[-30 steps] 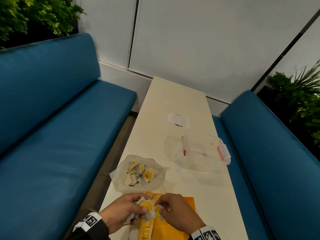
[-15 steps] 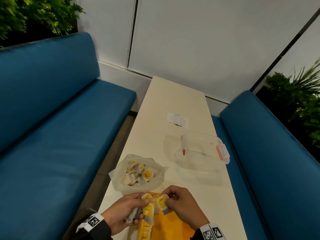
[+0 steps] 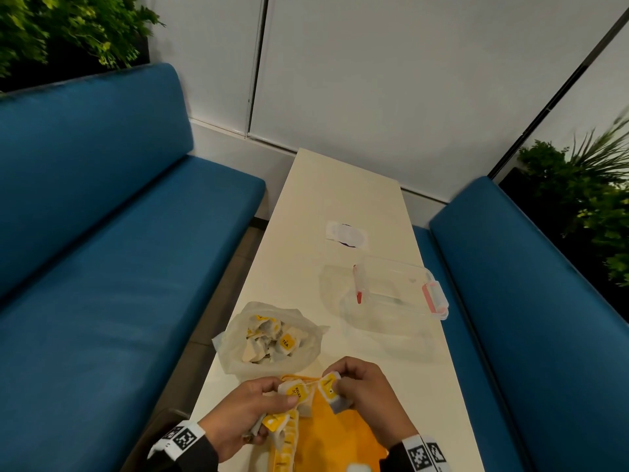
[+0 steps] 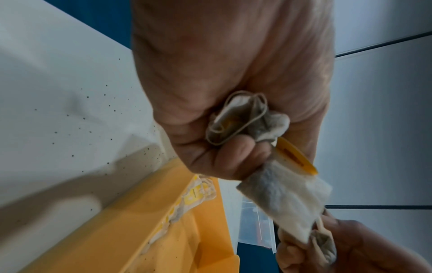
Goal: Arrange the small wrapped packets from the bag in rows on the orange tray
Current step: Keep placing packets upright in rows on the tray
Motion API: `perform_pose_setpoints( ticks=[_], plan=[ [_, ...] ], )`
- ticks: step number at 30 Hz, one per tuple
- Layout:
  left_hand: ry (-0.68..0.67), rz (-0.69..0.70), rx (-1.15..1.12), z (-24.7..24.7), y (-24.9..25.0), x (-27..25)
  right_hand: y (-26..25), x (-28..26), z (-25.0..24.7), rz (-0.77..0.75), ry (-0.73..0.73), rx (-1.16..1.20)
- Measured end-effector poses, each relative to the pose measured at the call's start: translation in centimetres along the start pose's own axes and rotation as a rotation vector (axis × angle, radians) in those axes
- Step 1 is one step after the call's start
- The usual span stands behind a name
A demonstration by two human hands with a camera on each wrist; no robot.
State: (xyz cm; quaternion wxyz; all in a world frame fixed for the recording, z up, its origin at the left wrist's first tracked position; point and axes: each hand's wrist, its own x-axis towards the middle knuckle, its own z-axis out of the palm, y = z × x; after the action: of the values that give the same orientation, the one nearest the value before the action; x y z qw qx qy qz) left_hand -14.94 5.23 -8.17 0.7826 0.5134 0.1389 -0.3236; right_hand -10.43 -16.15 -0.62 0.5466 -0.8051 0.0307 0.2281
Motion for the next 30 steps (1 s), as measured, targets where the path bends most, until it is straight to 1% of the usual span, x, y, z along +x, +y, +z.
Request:
perform_pose_setpoints(
  ticks=[5, 8, 12, 19, 25, 30],
  plan=[
    [-0.047, 0.019, -0.149, 0.0, 0.1, -0.5, -0.1, -0.1, -0.1, 0.071, 0.017, 0.086],
    [-0.041, 0.035, -0.190, 0.1, 0.1, -0.5, -0.1, 0.0, 0.0, 0.116, 0.036, 0.151],
    [-0.005, 0.063, -0.135, 0.5, 0.4, -0.8, -0.7, -0.3, 0.2, 0.109, 0.032, 0.261],
    [0.070, 0.090, -0.073, 1.1, 0.8, -0.6, -0.8, -0.9, 1.1, 0.044, -0.015, 0.259],
    [0.030, 0.113, -0.058, 1.4, 0.9, -0.9, -0.7, -1.2, 1.3, 0.034, -0.044, 0.333],
    [0.009, 0.121, -0.069, 1.3, 1.0, -1.0, -0.7, -1.2, 1.0, 0.044, -0.057, 0.518]
  ],
)
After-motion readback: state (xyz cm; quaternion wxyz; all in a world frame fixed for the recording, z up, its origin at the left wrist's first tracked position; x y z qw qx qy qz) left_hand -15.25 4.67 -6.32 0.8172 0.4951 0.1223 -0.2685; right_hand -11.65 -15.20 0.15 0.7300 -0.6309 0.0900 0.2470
